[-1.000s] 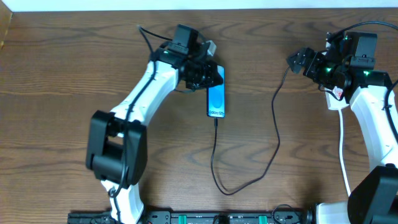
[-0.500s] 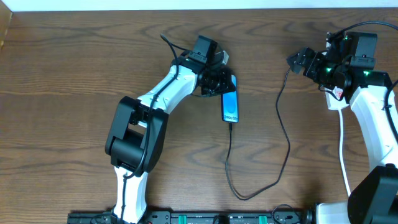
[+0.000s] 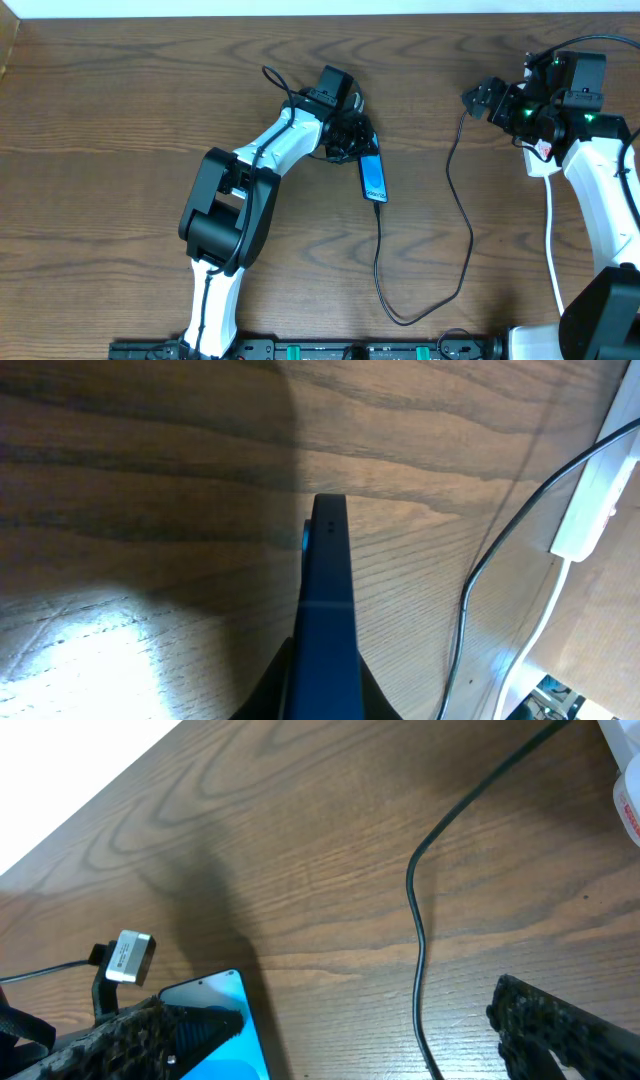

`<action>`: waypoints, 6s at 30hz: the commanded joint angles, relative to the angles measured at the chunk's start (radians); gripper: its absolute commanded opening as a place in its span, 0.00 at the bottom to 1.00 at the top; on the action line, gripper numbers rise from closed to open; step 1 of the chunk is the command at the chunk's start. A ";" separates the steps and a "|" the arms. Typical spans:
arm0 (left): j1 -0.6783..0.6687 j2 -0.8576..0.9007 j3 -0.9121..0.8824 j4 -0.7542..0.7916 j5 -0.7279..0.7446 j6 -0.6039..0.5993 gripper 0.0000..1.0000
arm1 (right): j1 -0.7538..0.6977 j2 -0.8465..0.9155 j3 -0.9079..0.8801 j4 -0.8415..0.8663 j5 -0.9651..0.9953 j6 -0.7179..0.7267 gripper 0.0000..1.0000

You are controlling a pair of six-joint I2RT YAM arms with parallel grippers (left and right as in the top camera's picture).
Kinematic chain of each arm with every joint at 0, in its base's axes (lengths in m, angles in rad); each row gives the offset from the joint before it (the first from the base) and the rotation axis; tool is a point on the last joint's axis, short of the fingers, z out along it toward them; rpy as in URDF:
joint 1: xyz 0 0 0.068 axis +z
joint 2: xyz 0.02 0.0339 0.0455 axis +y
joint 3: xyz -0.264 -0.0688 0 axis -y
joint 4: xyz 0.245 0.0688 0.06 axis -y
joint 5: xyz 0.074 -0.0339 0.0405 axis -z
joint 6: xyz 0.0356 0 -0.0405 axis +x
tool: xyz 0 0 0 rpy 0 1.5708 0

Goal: Plug charger to phone and switch on socket

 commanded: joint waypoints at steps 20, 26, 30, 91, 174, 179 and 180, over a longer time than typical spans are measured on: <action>-0.017 0.004 0.002 -0.026 -0.053 -0.005 0.07 | -0.001 -0.007 0.002 -0.011 0.011 -0.016 0.99; -0.019 0.005 -0.014 -0.026 -0.061 -0.005 0.07 | -0.001 -0.007 0.002 -0.020 0.011 -0.016 0.99; -0.019 0.005 -0.032 -0.025 -0.096 -0.005 0.08 | -0.001 -0.007 0.002 -0.026 0.011 -0.016 0.99; 0.417 -0.263 0.081 -0.632 -0.550 0.413 0.83 | -0.001 -0.007 0.002 -0.020 0.061 -0.016 0.99; 0.416 -0.741 0.080 -0.707 -0.547 0.423 0.96 | -0.341 0.615 0.604 -0.550 -0.117 -0.830 0.99; 0.416 -0.741 0.080 -0.707 -0.547 0.423 0.97 | -0.340 0.632 0.598 -0.512 -0.121 -0.813 0.99; 0.416 -0.741 0.080 -0.707 -0.547 0.423 0.96 | -0.340 0.632 0.598 -0.503 -0.121 -0.804 0.99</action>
